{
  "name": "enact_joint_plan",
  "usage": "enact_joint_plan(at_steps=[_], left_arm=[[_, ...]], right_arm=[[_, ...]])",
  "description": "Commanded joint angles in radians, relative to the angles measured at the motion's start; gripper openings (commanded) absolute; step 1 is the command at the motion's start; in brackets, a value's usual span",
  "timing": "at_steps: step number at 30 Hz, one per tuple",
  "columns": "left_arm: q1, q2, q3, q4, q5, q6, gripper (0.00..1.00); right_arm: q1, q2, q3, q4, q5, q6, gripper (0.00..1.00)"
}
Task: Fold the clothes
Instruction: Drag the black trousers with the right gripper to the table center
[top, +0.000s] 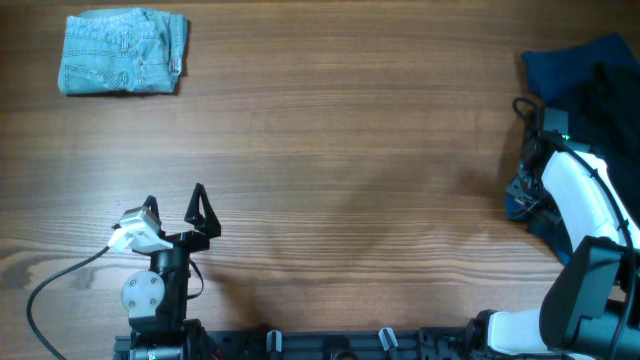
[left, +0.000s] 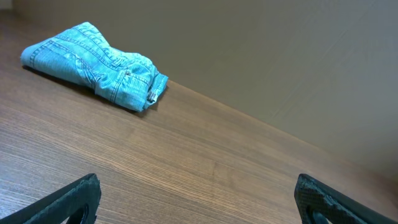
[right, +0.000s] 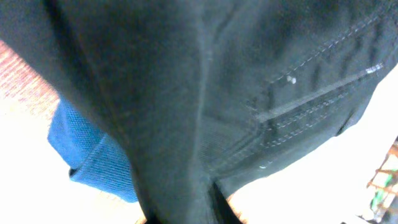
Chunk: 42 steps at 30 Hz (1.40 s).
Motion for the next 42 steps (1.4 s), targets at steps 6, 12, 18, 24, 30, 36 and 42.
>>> enact_joint_plan(at_steps=[6, 12, 18, 24, 30, 36, 42], left_arm=[[0.006, -0.007, -0.005, -0.005, -0.009, 0.019, 1.0], [0.006, -0.007, -0.005, -0.005, -0.01, 0.019, 1.0], [0.006, -0.007, -0.005, -0.005, -0.009, 0.019, 1.0], [0.006, -0.007, -0.005, -0.005, -0.009, 0.019, 1.0], [0.006, -0.007, -0.005, -0.005, -0.009, 0.019, 1.0], [0.006, -0.007, -0.005, -0.005, -0.009, 0.019, 1.0], [0.006, -0.007, -0.005, -0.005, -0.009, 0.019, 1.0]], right_arm=[[-0.002, -0.062, 0.064, -0.069, -0.026, 0.008, 0.04], [-0.001, -0.19, 0.078, -0.075, -0.097, 0.013, 0.04], [-0.002, -0.398, 0.079, -0.075, -0.187, 0.021, 0.04], [-0.002, -0.59, 0.132, -0.079, -0.366, 0.053, 0.04], [-0.001, -0.706, 0.246, -0.126, -0.478, 0.109, 0.04], [-0.002, -0.745, 0.333, -0.127, -0.717, 0.177, 0.04], [0.014, -0.713, 0.333, -0.118, -0.853, 0.278, 0.04]])
